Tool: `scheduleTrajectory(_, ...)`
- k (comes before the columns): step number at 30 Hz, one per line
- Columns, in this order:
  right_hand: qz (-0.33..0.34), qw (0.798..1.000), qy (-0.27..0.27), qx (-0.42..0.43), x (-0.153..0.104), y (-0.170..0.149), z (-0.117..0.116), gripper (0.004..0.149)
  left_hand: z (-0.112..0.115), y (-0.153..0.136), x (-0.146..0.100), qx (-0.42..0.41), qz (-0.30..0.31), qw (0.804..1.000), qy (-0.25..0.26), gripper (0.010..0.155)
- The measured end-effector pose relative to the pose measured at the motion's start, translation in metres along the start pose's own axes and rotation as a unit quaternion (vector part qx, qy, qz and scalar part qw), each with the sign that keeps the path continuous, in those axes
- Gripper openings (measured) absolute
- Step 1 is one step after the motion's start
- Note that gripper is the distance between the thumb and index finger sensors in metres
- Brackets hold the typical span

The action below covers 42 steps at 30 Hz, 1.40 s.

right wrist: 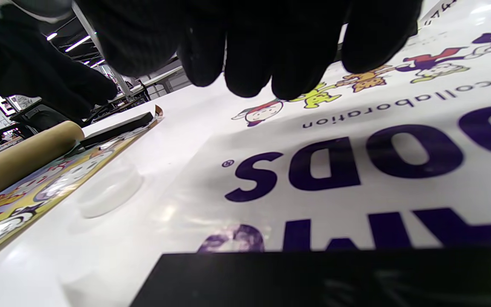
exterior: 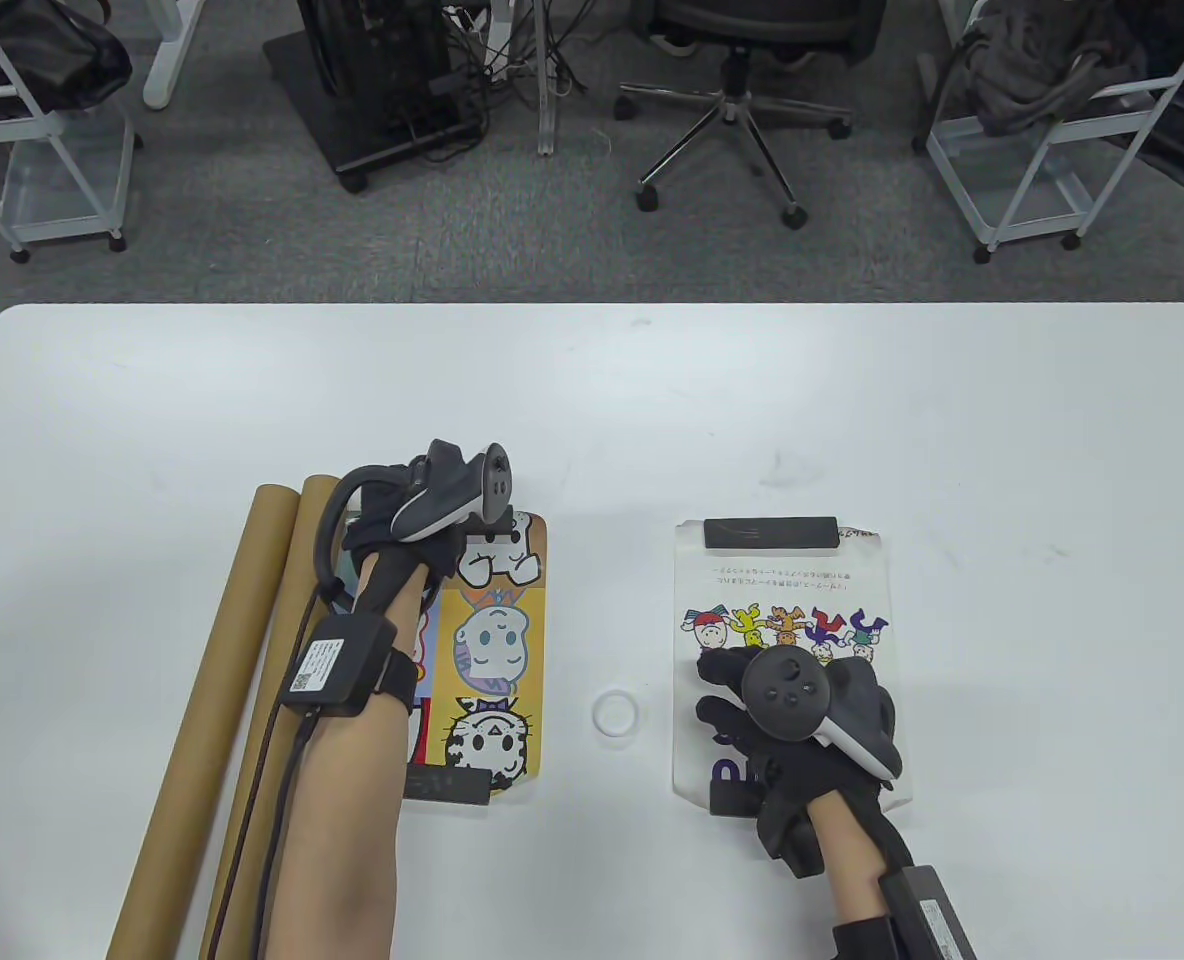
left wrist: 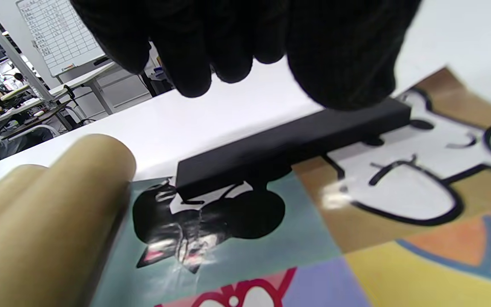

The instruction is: Roll up posters and store in mailing tubes

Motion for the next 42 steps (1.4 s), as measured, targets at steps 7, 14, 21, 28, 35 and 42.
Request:
scheduleTrajectory(7, -0.003, 1.0, 0.002, 0.0, -0.001, -0.002, 0.0, 0.056, 0.025, 0.008, 0.033, 0.041, 0.003, 0.999, -0.014, 0.07)
scheduleTrajectory(14, -0.001, 1.0, 0.008, 0.001, 0.002, 0.0, -0.002, 0.056, 0.024, 0.011, 0.031, 0.065, 0.019, 0.997, 0.043, 0.063)
scheduleTrajectory(21, 0.0, 1.0, 0.009, -0.001, 0.002, 0.001, -0.003, 0.056, 0.023, 0.017, 0.025, 0.105, 0.035, 0.992, 0.054, 0.065)
scheduleTrajectory(28, -0.005, 1.0, 0.009, 0.0, 0.001, 0.0, -0.003, 0.056, -0.006, 0.01, 0.003, 0.114, 0.03, 0.99, 0.08, 0.066)
scheduleTrajectory(35, -0.007, 1.0, 0.012, -0.001, 0.002, 0.001, -0.004, 0.056, -0.03, 0.003, -0.006, 0.127, 0.025, 0.987, 0.098, 0.067)
scheduleTrajectory(42, -0.005, 1.0, 0.01, -0.003, 0.002, 0.002, -0.004, 0.056, -0.013, 0.013, 0.001, 0.116, 0.04, 0.99, 0.075, 0.067)
Point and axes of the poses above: the tracker on the back of each hand, its own y axis roughly to the thumb side, its own x axis roughly from the wrist to the fingertips, z = x × y, the point moved 4 cm from there along x, roughly from the wrist to the fingertips, and after that the axes turned 14 degrees about z, right-handed, at the moved point
